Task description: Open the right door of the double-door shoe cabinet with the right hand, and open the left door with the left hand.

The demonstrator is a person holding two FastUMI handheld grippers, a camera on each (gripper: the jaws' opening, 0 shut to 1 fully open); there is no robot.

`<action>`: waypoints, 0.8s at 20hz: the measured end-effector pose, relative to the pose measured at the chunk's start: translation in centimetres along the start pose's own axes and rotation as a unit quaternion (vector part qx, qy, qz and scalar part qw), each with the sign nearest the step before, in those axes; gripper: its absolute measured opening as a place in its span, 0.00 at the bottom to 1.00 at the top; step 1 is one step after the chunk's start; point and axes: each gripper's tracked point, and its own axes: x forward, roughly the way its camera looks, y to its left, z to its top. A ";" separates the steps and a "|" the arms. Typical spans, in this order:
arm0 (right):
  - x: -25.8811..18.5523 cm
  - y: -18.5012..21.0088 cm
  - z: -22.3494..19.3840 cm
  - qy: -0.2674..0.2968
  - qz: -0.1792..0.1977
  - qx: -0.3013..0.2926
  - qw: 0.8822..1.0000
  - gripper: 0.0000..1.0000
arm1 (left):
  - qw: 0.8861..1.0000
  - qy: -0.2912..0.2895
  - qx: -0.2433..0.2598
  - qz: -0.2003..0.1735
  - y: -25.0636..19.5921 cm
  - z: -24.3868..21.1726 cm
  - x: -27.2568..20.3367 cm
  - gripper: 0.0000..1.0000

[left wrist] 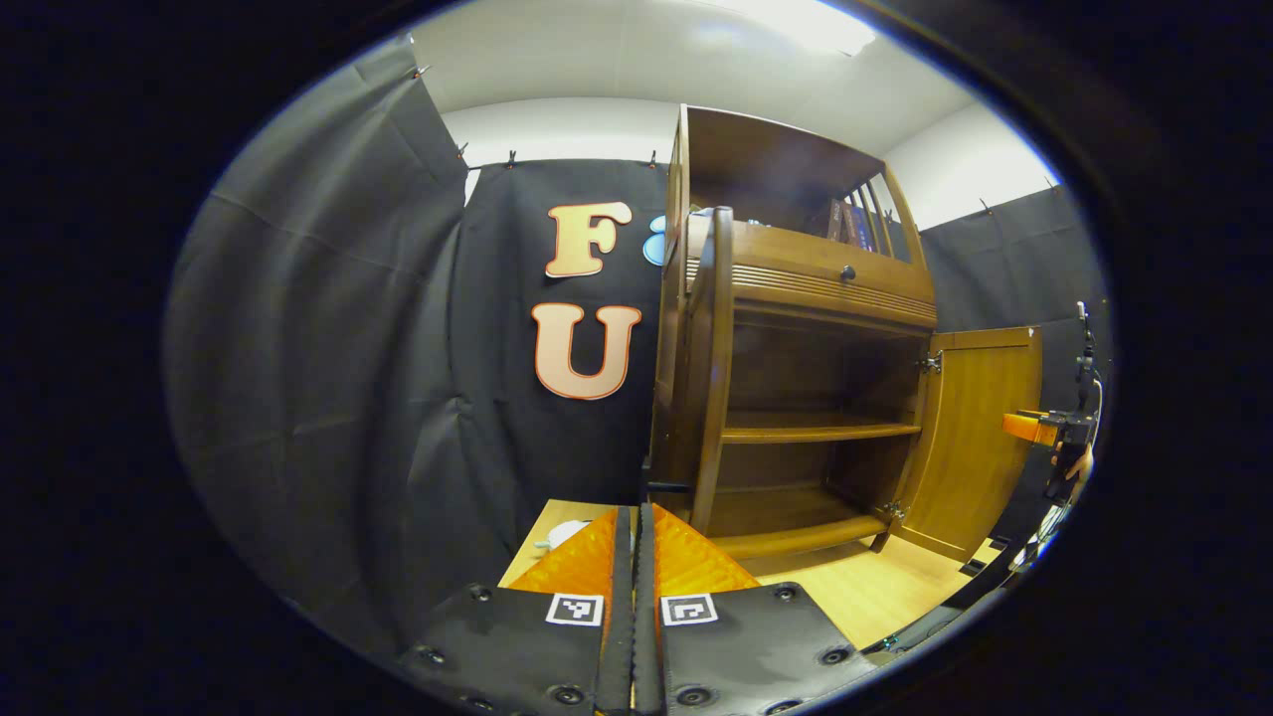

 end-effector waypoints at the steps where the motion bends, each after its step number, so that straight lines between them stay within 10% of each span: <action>1: 0.0 -0.4 0.2 -0.001 -0.004 -0.004 1.000 0.91 | 1.000 -0.001 0.003 -0.001 -0.8 0.3 0.0 0.07; 10: -1.1 -3.2 2.0 -0.012 -0.023 -0.018 1.000 0.91 | 0.999 -0.034 -0.006 -0.033 -8.3 4.9 1.3 0.09; 13: -1.4 -4.0 2.0 -0.006 -0.025 -0.020 0.999 0.91 | 0.999 -0.017 0.002 -0.039 -10.5 4.7 2.4 0.24; 14: -1.5 -4.2 1.9 -0.003 -0.025 -0.022 0.999 0.91 | 0.999 -0.011 0.008 -0.038 -11.1 4.5 2.8 0.48; 15: -1.6 -4.5 1.8 0.000 -0.025 -0.023 0.999 0.91 | 0.999 -0.008 0.012 -0.034 -11.5 4.6 3.0 0.39; 16: -1.7 -4.7 2.0 0.001 -0.026 -0.024 0.999 0.92 | 0.999 -0.005 0.013 -0.037 -12.0 4.6 3.4 0.52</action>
